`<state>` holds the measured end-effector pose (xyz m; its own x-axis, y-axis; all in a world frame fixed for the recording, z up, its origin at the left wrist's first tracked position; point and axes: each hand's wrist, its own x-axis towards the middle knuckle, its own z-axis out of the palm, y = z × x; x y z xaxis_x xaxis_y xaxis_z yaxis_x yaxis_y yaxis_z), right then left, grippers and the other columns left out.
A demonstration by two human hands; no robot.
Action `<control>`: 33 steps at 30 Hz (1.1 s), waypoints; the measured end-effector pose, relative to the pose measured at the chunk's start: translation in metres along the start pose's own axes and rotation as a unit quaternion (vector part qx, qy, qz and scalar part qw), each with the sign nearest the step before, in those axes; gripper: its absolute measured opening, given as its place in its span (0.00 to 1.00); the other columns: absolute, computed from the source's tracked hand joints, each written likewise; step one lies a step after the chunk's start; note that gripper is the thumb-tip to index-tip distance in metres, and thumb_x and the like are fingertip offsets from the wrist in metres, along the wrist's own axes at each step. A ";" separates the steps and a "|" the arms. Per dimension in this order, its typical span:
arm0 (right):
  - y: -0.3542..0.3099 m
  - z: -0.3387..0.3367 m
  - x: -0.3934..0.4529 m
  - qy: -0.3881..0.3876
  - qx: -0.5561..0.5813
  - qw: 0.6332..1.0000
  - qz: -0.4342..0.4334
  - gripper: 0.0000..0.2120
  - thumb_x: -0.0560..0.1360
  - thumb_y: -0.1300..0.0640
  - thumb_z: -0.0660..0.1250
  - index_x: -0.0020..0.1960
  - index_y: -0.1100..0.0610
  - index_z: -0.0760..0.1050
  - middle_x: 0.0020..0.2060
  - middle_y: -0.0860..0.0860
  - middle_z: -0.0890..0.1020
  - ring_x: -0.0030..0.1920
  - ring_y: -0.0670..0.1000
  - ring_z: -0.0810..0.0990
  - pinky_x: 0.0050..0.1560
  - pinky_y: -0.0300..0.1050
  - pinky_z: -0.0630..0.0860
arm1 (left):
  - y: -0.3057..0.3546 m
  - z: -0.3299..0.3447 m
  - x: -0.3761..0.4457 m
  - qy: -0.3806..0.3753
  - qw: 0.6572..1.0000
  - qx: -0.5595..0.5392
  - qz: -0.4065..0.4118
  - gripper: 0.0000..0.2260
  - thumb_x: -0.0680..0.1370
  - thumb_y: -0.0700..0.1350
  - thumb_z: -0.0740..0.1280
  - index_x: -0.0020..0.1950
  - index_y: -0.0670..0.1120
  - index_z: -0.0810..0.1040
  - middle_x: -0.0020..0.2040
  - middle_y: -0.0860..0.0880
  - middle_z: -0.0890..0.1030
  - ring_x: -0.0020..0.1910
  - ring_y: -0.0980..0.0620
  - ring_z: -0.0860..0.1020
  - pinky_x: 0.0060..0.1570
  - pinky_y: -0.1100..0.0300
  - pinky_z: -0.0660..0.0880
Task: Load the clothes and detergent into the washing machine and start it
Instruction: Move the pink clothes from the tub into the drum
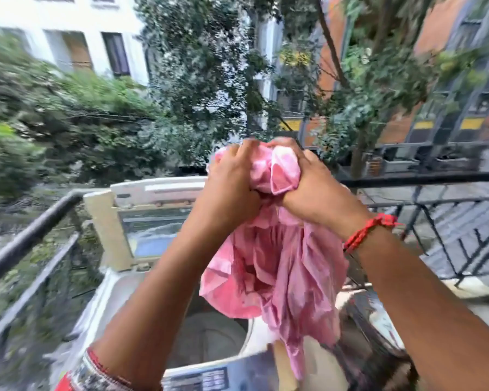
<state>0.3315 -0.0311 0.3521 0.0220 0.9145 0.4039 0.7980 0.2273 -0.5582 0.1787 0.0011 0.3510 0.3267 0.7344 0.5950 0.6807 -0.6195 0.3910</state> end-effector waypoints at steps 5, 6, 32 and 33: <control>-0.068 0.043 0.066 -0.004 0.031 0.996 -0.086 0.30 0.72 0.58 0.72 0.67 0.39 0.63 0.55 0.55 0.75 0.51 0.53 0.78 0.43 0.26 0.71 | -0.069 -0.074 0.014 0.054 0.997 0.054 -0.008 0.30 0.68 0.37 0.68 0.69 0.46 0.66 0.60 0.43 0.72 0.57 0.40 0.72 0.59 0.51 0.66; -0.079 0.052 0.075 -0.008 0.037 0.995 -0.095 0.30 0.72 0.58 0.72 0.66 0.39 0.63 0.54 0.56 0.76 0.50 0.53 0.79 0.43 0.26 0.71 | -0.081 -0.084 0.016 0.059 0.996 0.060 -0.012 0.30 0.69 0.38 0.68 0.70 0.46 0.65 0.61 0.43 0.72 0.57 0.40 0.72 0.59 0.51 0.66; 0.073 0.369 0.009 -0.273 0.026 0.955 0.115 0.38 0.70 0.56 0.67 0.72 0.33 0.55 0.67 0.53 0.66 0.66 0.60 0.72 0.66 0.53 0.71 | -0.298 0.138 -0.141 -0.215 0.936 0.010 -0.278 0.35 0.66 0.39 0.65 0.73 0.44 0.63 0.63 0.44 0.71 0.64 0.39 0.68 0.64 0.47 0.66; 0.081 0.376 0.002 -0.287 0.017 0.950 0.126 0.38 0.70 0.56 0.67 0.73 0.34 0.55 0.68 0.53 0.65 0.67 0.60 0.70 0.67 0.54 0.71 | -0.300 0.147 -0.149 -0.229 0.926 0.007 -0.301 0.35 0.66 0.39 0.65 0.74 0.45 0.62 0.65 0.44 0.69 0.64 0.38 0.67 0.64 0.46 0.67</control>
<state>0.1695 0.1151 0.0354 -0.1296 0.9709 -0.2014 0.7913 -0.0211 -0.6111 0.0223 0.1185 0.0416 0.1276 0.9878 -0.0896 0.8370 -0.0588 0.5440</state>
